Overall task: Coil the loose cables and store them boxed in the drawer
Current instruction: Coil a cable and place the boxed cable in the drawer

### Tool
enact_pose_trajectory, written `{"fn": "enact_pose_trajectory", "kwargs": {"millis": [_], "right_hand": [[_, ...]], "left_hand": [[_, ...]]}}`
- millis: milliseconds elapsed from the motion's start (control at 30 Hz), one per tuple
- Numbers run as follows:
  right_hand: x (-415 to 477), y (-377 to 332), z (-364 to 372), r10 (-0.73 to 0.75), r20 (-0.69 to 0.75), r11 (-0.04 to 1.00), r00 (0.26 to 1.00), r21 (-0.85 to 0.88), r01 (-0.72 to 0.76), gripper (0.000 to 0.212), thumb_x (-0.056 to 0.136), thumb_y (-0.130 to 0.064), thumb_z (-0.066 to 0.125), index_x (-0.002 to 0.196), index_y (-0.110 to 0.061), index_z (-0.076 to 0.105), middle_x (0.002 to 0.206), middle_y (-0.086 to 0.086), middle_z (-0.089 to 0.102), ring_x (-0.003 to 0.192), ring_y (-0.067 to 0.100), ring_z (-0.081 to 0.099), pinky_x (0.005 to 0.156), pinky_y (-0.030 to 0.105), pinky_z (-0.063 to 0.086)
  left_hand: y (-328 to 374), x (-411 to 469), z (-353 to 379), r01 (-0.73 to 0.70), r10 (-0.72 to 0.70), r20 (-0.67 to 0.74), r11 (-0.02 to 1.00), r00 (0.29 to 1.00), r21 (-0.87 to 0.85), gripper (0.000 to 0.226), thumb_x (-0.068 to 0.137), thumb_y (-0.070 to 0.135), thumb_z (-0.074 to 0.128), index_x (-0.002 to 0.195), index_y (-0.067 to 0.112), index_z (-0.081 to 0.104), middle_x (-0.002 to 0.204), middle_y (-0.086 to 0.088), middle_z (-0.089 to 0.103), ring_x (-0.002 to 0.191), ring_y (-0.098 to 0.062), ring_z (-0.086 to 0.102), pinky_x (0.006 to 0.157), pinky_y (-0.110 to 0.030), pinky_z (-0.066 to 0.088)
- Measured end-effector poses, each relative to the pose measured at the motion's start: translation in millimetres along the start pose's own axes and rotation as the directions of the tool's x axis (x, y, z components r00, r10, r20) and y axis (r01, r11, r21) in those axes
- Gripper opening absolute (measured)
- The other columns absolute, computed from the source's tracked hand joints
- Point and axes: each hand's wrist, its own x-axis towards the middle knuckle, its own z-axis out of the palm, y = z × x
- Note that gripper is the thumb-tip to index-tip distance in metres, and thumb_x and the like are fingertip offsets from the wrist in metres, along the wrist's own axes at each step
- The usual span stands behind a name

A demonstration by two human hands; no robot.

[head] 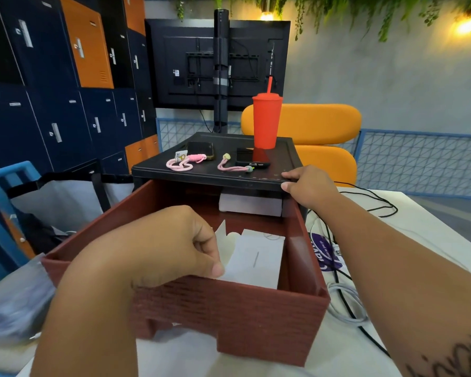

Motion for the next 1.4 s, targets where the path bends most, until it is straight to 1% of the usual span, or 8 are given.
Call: {"fn": "enact_pose_trajectory", "kwargs": {"millis": [167,367,500,633,833,1000,1233,1400], "right_hand": [[1,2,2,0.011,-0.007,1.000,1.000,0.011,-0.011,0.036,0.091,-0.023,0.056,0.127,-0.018,0.057,0.137,0.003,0.052,0.125,0.024,0.047,0.101,0.035,0.041],[-1,3,4,0.010,-0.012,1.000,1.000,0.019,-0.010,0.036,0.093,-0.023,0.054,0.128,-0.018,0.056,0.138,0.003,0.051,0.127,0.024,0.045,0.101,0.033,0.039],[-2,3,3,0.006,-0.001,0.999,1.000,0.033,-0.006,0.036,0.092,-0.023,0.054,0.128,-0.018,0.056,0.137,0.004,0.051,0.126,0.025,0.046,0.100,0.034,0.039],[-3,1,3,0.007,-0.003,0.999,1.000,0.046,-0.006,0.036,0.092,-0.023,0.055,0.128,-0.017,0.056,0.137,0.004,0.051,0.125,0.024,0.046,0.099,0.034,0.039],[-5,2,2,-0.001,0.005,0.999,1.000,0.041,0.000,0.037,0.093,-0.024,0.054,0.129,-0.017,0.054,0.139,0.006,0.049,0.127,0.025,0.044,0.101,0.034,0.037],[-4,2,4,0.018,0.011,0.998,1.000,0.065,-0.019,0.037,0.093,-0.023,0.054,0.129,-0.018,0.054,0.138,0.006,0.050,0.126,0.025,0.046,0.099,0.033,0.038],[-1,6,7,0.018,-0.004,0.997,1.000,0.074,-0.018,0.037,0.094,-0.024,0.053,0.130,-0.020,0.053,0.139,0.005,0.049,0.127,0.025,0.045,0.099,0.033,0.038],[1,10,11,0.002,-0.001,0.997,1.000,0.076,-0.002,0.039,0.094,-0.025,0.050,0.133,-0.020,0.051,0.143,0.003,0.045,0.130,0.024,0.041,0.102,0.032,0.035]], "left_hand": [[-11,19,6,0.082,-0.087,-0.084,0.995,0.993,-0.056,0.020,0.080,0.043,0.066,0.079,0.023,0.067,0.071,0.008,0.066,0.070,-0.005,0.061,0.067,-0.024,0.048],[-17,51,20,0.268,-0.257,-0.103,0.958,0.961,0.107,0.038,0.084,0.051,0.059,0.094,0.015,0.063,0.091,0.003,0.061,0.086,-0.015,0.057,0.070,-0.027,0.045],[-17,60,27,0.370,-0.373,-0.050,0.879,0.927,0.300,0.042,0.085,0.050,0.057,0.088,0.008,0.060,0.080,0.000,0.056,0.080,-0.016,0.056,0.066,-0.024,0.043],[-18,62,33,0.382,-0.458,0.042,0.786,0.888,0.486,0.046,0.090,0.045,0.053,0.117,0.009,0.055,0.118,-0.006,0.055,0.116,-0.023,0.050,0.096,-0.031,0.042],[-21,68,36,0.269,-0.401,0.070,0.723,0.913,0.637,0.032,0.093,0.028,0.048,0.111,0.004,0.060,0.117,-0.011,0.058,0.112,-0.028,0.053,0.093,-0.032,0.041],[-29,68,30,0.348,-0.341,-0.101,0.817,0.935,0.460,0.020,0.083,0.009,0.047,0.064,0.008,0.054,0.074,-0.005,0.061,0.064,-0.018,0.057,0.063,-0.029,0.045],[-14,53,13,0.289,-0.212,-0.479,0.953,0.852,0.093,0.022,0.089,0.017,0.045,0.076,0.008,0.059,0.075,-0.008,0.064,0.072,-0.026,0.062,0.065,-0.033,0.049],[-2,35,-6,0.275,-0.280,-0.558,0.957,0.781,-0.094,0.019,0.089,0.009,0.040,0.080,0.007,0.057,0.068,-0.008,0.060,0.062,-0.019,0.054,0.049,-0.026,0.036]]}}
